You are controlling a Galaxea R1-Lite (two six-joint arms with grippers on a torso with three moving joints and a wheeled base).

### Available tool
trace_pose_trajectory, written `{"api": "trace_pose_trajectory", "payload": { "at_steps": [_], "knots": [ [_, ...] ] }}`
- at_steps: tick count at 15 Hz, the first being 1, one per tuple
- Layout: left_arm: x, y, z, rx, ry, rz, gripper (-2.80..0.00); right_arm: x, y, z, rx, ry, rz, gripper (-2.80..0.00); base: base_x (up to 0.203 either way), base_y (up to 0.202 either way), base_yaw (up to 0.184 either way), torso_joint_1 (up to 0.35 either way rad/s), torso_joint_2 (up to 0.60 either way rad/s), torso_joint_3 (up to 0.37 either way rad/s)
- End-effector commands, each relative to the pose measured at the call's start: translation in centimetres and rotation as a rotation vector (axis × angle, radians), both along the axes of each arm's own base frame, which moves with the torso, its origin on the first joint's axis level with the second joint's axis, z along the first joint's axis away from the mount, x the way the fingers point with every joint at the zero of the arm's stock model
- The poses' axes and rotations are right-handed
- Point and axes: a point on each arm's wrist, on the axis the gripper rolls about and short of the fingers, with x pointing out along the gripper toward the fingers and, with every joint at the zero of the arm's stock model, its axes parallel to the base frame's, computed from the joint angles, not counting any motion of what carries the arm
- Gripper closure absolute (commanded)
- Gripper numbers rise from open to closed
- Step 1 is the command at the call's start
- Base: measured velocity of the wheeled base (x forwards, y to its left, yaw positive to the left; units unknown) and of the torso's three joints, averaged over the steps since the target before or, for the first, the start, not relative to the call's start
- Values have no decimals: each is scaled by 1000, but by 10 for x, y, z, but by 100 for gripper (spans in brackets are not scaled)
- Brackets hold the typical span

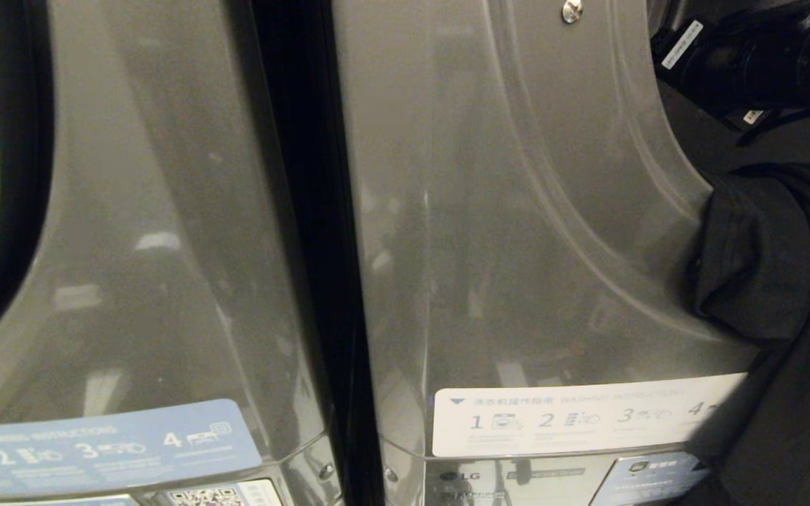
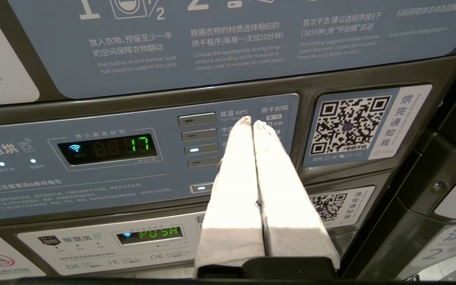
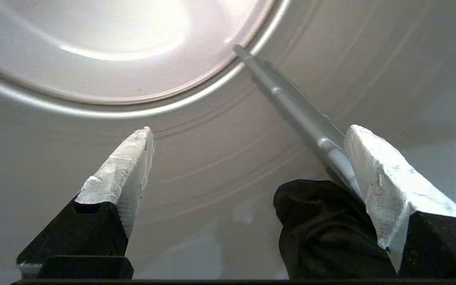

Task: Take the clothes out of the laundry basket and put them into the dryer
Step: Put the clothes in the dryer

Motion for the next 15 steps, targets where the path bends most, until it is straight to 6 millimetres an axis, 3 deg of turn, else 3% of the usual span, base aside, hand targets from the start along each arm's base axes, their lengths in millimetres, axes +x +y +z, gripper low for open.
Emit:
{"api": "trace_pose_trajectory", "payload": {
  "at_steps": [1, 5, 9, 11, 15],
  "knots": [
    [0, 0, 0, 0, 0, 0, 0, -13, -4, 11, -20, -29, -1, -280, 0, 0, 0, 0, 0, 0],
    [0, 0, 0, 0, 0, 0, 0, -49, -15, 38, -51, -107, 3, -280, 0, 0, 0, 0, 0, 0],
    [0, 0, 0, 0, 0, 0, 0, -106, -32, 71, -101, -215, -8, -280, 0, 0, 0, 0, 0, 0],
    [0, 0, 0, 0, 0, 0, 0, -137, -42, 72, -109, -227, -8, -280, 0, 0, 0, 0, 0, 0],
    [0, 0, 0, 0, 0, 0, 0, -197, -60, 54, -169, -208, -5, -280, 0, 0, 0, 0, 0, 0]
  ]
}}
